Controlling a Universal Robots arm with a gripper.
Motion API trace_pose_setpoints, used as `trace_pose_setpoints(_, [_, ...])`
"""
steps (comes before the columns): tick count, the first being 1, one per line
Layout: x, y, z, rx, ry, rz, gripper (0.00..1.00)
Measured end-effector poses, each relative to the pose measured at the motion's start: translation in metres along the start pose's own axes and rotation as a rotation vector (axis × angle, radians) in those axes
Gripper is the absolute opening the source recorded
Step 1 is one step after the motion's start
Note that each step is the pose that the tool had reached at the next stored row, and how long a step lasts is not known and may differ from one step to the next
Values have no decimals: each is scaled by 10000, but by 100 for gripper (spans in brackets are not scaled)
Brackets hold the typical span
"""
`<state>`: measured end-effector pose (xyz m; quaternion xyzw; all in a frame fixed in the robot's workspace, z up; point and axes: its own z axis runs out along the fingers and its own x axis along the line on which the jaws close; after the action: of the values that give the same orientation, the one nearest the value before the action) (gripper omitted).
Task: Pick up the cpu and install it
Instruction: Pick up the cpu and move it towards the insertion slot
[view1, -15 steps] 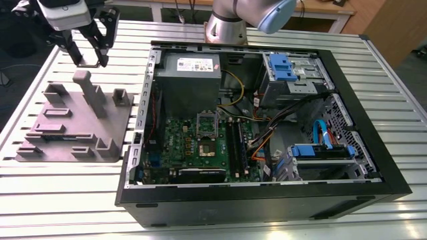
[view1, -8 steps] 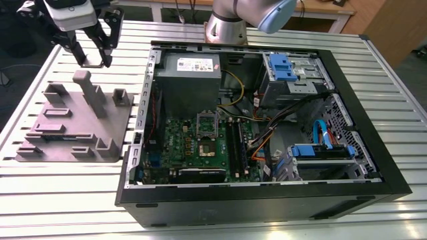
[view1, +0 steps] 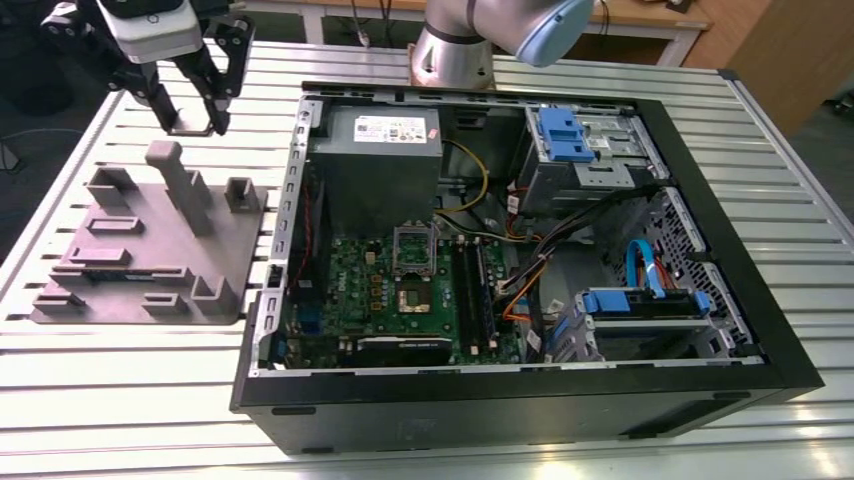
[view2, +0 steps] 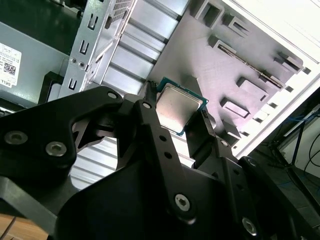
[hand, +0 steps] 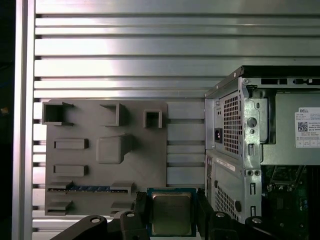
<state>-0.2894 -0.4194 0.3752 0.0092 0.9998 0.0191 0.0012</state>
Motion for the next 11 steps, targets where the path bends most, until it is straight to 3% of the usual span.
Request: trace_pose_setpoints(11, [-37, 1, 0, 0, 0, 0, 47])
